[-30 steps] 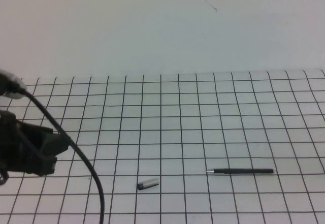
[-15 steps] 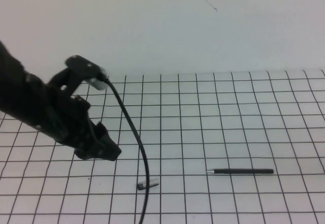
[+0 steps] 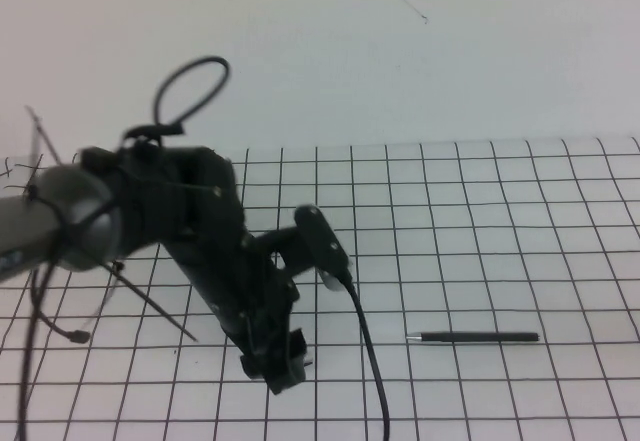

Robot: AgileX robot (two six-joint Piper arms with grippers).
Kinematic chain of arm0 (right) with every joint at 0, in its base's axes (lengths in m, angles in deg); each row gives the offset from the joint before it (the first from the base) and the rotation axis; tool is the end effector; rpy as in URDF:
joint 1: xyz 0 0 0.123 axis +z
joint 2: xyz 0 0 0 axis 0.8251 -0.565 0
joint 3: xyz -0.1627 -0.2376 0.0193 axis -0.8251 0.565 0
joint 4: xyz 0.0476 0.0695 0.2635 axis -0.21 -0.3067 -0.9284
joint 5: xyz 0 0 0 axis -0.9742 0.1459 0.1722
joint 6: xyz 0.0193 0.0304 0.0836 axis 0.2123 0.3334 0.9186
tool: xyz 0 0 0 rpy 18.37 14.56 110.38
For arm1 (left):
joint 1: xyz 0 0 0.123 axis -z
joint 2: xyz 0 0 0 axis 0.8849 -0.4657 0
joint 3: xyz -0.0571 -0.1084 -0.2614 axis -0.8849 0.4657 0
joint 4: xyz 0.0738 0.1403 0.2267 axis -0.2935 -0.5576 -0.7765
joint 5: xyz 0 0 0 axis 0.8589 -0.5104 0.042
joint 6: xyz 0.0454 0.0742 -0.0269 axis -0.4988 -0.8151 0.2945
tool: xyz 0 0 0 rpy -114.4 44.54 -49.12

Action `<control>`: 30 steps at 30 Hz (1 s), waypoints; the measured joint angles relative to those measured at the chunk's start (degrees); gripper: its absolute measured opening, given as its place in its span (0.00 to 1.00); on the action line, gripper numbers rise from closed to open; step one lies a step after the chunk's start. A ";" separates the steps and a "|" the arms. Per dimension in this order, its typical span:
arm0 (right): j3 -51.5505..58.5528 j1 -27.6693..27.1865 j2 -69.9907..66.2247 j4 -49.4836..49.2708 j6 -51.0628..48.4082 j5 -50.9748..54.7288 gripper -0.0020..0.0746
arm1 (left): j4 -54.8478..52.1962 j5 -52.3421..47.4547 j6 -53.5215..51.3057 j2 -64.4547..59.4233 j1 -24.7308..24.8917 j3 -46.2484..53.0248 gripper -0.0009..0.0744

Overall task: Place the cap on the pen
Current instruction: Put the cap on the pen

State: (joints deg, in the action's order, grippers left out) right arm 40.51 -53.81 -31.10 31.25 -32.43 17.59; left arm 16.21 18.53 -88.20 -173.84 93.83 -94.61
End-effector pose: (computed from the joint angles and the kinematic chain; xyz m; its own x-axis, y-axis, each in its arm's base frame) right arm 0.1240 0.0020 0.2564 -0.3748 -0.2061 -0.9039 -0.0863 0.9785 -0.1873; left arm 0.3003 -0.2124 0.1973 -0.3626 0.8673 -0.3411 0.9300 0.3604 -0.0722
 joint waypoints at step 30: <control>0.00 0.00 0.00 -0.22 0.00 1.31 0.02 | -6.08 7.71 3.57 -8.41 1.48 -0.13 0.47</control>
State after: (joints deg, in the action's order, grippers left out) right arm 40.51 -53.81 -31.10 31.03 -32.43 18.90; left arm 10.12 26.24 -84.63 -182.25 95.31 -94.74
